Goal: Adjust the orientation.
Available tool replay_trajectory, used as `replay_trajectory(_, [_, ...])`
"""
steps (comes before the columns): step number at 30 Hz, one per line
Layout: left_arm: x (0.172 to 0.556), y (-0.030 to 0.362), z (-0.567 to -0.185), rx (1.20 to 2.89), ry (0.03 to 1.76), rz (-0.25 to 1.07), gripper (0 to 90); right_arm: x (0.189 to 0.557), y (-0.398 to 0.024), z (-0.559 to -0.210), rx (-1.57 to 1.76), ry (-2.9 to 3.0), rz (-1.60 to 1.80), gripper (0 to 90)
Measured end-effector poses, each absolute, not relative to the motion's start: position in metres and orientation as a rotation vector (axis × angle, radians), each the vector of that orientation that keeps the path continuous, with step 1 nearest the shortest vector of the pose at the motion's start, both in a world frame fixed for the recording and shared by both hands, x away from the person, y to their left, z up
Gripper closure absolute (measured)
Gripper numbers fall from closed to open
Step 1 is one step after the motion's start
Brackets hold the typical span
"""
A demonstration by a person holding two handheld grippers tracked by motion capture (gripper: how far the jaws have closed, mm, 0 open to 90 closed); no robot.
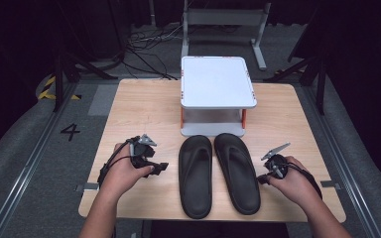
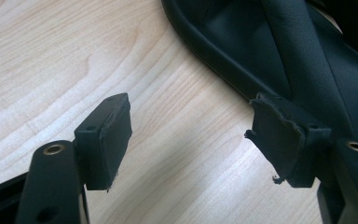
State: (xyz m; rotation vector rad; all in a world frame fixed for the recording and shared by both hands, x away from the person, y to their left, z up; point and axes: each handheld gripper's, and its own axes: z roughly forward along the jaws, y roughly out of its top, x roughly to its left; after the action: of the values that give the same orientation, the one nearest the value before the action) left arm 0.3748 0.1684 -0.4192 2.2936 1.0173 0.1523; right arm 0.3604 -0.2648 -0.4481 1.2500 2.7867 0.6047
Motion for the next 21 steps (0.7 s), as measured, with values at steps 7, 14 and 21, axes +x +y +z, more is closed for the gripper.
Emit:
replay_trajectory(7, [0.377,0.167,-0.419,2.292,1.016,0.154,29.4,0.352,-0.244,-0.447,1.177,2.867,0.694,89.8])
replay_trajectory(14, [0.379,0.164,-0.419,2.3,1.007,0.147,29.5,0.355,-0.242,-0.448,1.16,2.766,0.737,86.7])
replay_trajectory(21, [0.38,0.165,-0.418,2.293,1.002,0.158,29.4,0.349,-0.245,-0.433,1.242,2.667,0.796,68.0])
